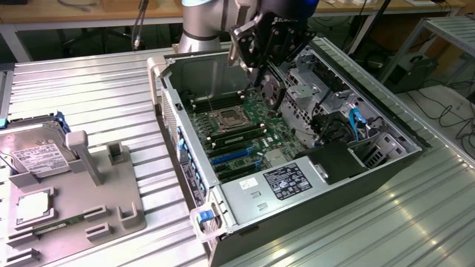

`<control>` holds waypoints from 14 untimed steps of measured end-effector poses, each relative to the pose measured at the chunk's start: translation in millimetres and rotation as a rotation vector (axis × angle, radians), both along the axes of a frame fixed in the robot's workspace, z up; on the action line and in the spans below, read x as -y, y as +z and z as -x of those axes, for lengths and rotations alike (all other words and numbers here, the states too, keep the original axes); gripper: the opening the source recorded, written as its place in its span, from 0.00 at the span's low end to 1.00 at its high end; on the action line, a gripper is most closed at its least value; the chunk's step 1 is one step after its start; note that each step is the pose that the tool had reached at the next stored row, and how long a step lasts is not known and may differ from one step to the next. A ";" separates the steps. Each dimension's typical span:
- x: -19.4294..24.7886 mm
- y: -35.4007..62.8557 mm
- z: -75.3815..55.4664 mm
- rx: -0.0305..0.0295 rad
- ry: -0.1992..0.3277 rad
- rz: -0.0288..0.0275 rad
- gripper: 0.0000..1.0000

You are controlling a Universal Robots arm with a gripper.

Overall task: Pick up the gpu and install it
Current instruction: 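Pick up the gpu and move the gpu toward the slot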

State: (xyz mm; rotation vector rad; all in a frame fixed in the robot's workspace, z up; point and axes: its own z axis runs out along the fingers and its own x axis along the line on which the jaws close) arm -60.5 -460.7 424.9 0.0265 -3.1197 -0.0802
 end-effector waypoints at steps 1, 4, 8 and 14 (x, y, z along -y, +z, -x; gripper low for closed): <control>0.0 -0.1 -5.0 0.0000 0.000 0.0000 0.28; 0.0 -0.5 -18.5 0.0000 0.000 0.0000 0.28; 0.0 -0.9 -25.0 0.0002 0.000 0.0002 0.28; 0.0 -1.0 -25.0 0.0002 0.000 0.0000 0.28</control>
